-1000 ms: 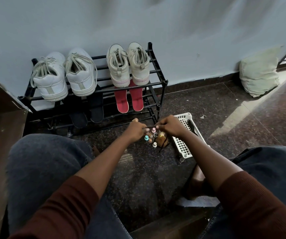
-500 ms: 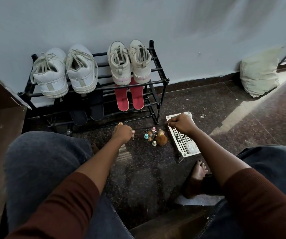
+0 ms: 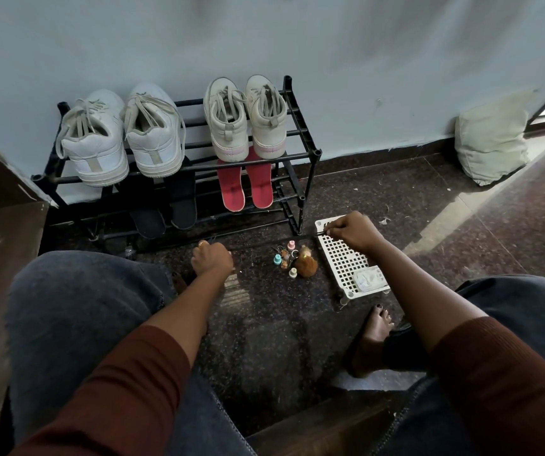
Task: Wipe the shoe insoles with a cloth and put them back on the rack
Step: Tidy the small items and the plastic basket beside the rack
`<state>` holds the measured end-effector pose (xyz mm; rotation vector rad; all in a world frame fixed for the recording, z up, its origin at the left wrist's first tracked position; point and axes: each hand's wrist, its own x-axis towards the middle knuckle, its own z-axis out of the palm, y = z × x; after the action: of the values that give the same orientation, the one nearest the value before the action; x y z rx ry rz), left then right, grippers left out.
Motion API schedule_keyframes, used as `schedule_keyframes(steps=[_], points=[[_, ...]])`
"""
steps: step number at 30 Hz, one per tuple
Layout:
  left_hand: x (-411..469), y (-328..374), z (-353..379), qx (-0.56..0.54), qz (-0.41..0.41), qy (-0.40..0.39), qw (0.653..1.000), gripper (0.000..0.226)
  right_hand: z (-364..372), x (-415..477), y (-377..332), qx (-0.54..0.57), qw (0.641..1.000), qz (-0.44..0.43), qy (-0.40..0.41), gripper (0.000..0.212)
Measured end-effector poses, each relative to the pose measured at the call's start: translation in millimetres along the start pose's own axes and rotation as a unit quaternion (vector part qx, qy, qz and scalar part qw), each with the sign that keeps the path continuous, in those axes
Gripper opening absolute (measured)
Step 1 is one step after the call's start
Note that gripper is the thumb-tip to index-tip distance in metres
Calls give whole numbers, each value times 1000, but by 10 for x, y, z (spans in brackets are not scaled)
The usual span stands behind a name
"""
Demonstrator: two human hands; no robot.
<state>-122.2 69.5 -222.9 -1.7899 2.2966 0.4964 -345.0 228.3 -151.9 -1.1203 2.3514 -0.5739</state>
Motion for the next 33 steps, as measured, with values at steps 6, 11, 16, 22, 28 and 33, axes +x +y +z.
schedule_keyframes(steps=[6,11,16,22,28,33], points=[[22,-43,-13,-17,-42,-9,999,39,-88,-24,60,7,999,39,33,16],[11,-106,29,-37,-60,-7,997,37,-113,-19,94,60,989,97,96,10],[-9,-118,-4,-58,-52,-25,997,39,-133,-26,92,65,984,109,124,11],[-26,-73,-42,-274,13,-45,961,63,-112,-70,-41,-44,996,36,76,17],[-2,185,-202,-403,-48,7,914,34,-58,-109,-278,-112,992,-47,39,23],[-62,351,-213,-534,21,-5,845,36,24,-132,-492,-129,988,-83,-3,20]])
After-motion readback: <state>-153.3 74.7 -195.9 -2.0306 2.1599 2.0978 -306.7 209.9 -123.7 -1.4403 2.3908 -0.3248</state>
